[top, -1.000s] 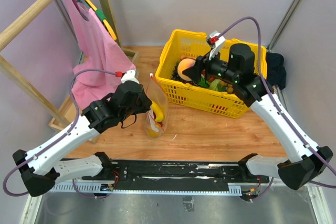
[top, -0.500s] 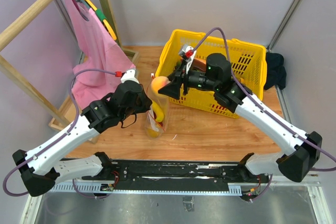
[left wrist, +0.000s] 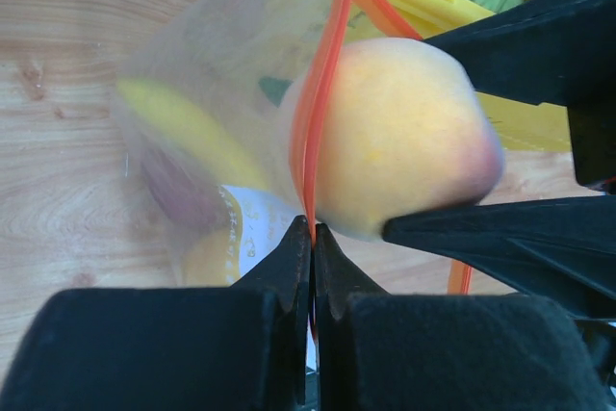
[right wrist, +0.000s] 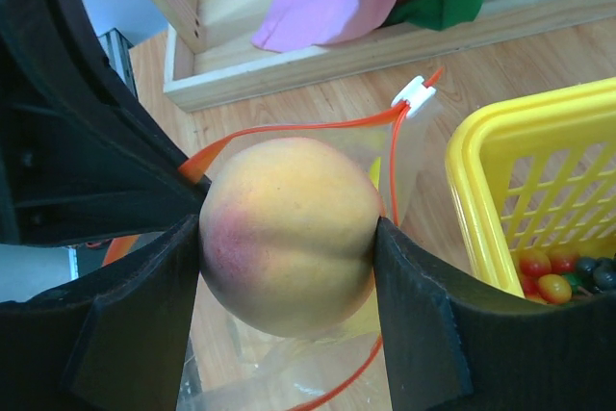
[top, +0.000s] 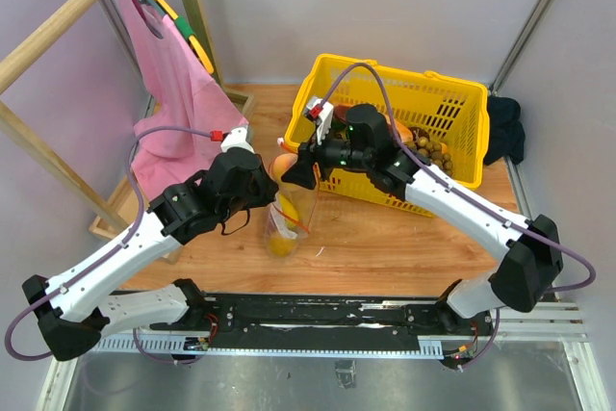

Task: Place the food in the zip-top bag and seal the zipper
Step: Place the fake fruit in the zipper food storage bag.

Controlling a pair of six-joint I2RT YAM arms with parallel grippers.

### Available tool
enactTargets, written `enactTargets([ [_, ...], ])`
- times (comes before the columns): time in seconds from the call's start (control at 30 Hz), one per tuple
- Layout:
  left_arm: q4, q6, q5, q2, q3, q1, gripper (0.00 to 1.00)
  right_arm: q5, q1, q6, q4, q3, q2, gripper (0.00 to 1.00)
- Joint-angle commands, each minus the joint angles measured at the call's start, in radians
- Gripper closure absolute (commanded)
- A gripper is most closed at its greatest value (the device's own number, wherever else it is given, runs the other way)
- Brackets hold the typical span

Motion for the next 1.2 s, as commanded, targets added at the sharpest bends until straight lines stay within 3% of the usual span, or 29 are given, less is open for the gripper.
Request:
enactTargets([
  [0.0,0.029,0.000,-0.009,-0.015,0.029,0.006,1.00,0.041,0.040,-0.061,-0.018,0.008,0.034,0.88],
  [0.27,0.034,-0.003,-0.003,-0.017,0.022,0.006,0.99,0.049,0.070,-0.104,-0.003,0.000,0.084,0.71],
  [0.6,0.038,-0.012,0.000,-0.025,0.003,0.006,1.00,0.055,0.075,-0.106,0.033,-0.026,0.056,0.12],
  [0.7,0.038,-0.014,-0.001,-0.027,0.001,0.006,0.99,0.075,0.074,-0.106,0.033,-0.033,0.025,0.03],
  [0.9,0.037,-0.017,-0.010,-0.030,-0.005,0.006,1.00,0.110,0.079,-0.076,0.003,-0.030,-0.043,0.00],
  [1.17,0.040,-0.018,-0.008,-0.031,-0.013,0.006,1.00,0.382,0.091,-0.020,-0.227,0.002,-0.115,0.08],
])
